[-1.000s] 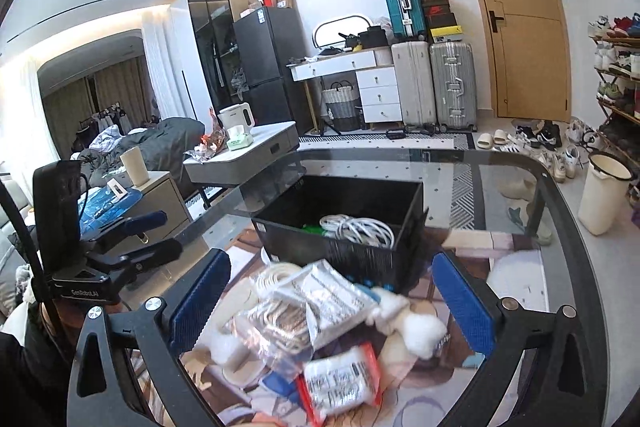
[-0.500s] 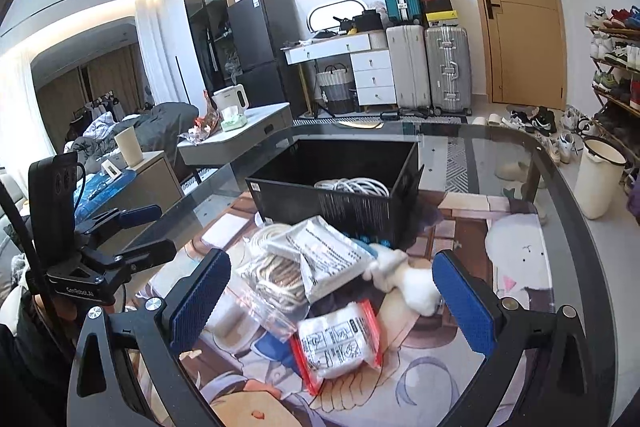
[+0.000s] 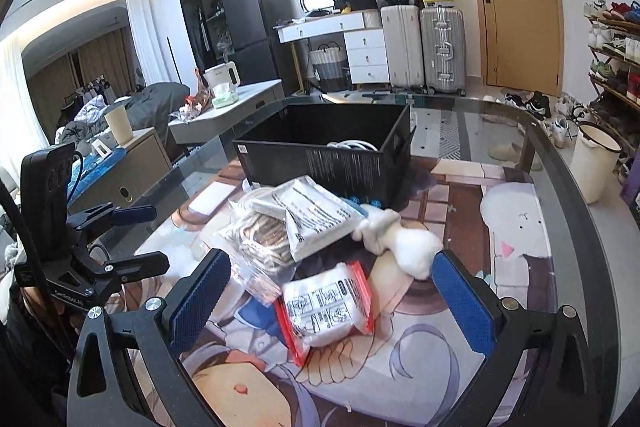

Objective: Organize soft objects
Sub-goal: 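Withdraw both open grippers from the box back over the pile, then move the left gripper to the white foam sheet while the right gripper nears the red-edged packet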

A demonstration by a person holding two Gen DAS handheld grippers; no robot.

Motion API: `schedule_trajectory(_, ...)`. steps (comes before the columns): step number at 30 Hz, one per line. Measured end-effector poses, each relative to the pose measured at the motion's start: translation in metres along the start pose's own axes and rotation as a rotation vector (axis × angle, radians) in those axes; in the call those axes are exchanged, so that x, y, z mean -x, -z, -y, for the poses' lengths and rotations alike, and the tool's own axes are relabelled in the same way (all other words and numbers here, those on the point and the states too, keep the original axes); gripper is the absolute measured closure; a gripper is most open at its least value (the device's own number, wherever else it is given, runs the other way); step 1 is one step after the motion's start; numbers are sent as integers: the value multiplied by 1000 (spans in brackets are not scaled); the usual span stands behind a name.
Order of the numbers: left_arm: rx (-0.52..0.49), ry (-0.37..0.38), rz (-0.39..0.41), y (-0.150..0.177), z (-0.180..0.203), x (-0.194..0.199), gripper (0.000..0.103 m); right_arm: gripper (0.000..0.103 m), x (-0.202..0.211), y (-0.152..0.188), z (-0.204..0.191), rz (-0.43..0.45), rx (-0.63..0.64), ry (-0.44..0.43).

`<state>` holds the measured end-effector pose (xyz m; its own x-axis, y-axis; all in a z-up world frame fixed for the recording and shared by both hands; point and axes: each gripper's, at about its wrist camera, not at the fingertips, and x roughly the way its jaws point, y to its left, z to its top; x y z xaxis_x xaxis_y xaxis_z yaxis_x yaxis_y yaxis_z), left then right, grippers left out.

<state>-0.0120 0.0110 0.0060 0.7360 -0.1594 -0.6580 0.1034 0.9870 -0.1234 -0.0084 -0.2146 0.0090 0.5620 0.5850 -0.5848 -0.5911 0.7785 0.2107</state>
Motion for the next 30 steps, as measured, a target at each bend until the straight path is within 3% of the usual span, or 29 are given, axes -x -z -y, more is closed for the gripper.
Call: schedule_trajectory(30,-82,-9,-123,5,19,-20,0,1,-34,15,0,-173,63,52)
